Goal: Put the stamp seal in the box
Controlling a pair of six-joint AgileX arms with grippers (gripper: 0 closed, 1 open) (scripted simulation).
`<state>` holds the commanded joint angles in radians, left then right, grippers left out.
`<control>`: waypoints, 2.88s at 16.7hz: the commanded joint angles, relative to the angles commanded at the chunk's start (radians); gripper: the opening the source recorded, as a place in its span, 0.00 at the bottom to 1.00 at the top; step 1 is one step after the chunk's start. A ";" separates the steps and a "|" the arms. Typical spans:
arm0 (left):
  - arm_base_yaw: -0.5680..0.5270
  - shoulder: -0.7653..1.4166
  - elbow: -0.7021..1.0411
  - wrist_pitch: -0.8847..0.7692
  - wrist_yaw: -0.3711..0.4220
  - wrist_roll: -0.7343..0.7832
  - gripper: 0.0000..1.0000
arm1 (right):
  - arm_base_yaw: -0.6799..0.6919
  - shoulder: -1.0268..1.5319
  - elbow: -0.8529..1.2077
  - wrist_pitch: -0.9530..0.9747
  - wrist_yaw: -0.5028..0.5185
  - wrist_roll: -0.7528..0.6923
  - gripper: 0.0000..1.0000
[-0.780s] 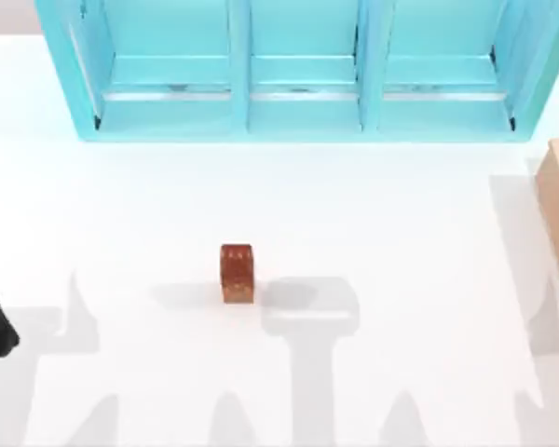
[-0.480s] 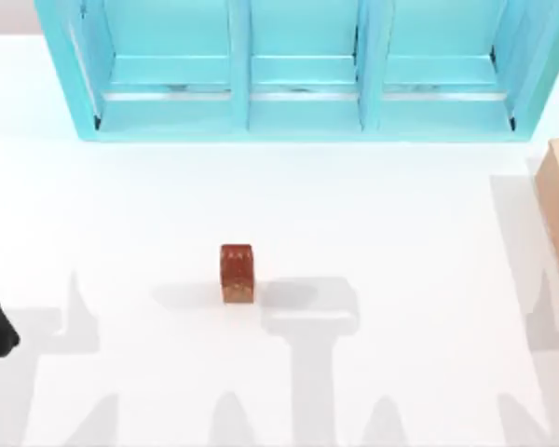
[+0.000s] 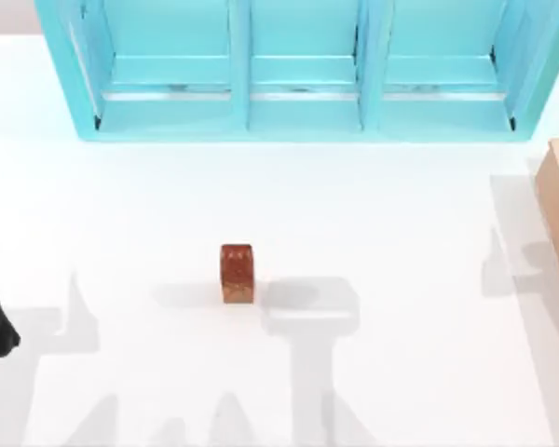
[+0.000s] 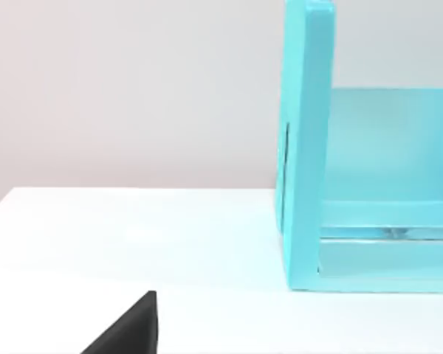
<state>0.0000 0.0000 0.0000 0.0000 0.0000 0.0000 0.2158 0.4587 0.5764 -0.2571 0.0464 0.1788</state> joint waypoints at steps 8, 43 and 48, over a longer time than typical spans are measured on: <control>0.000 0.000 0.000 0.000 0.000 0.000 1.00 | 0.273 0.723 0.808 -0.423 0.048 0.261 1.00; 0.000 0.000 0.000 0.000 0.000 0.000 1.00 | 0.634 2.073 1.596 -0.890 0.037 0.692 1.00; 0.000 0.000 0.000 0.000 0.000 0.000 1.00 | 0.634 2.073 1.591 -0.885 0.037 0.692 0.92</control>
<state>0.0000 0.0000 0.0000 0.0000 0.0000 0.0000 0.8499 2.5318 2.1672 -1.1417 0.0835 0.8711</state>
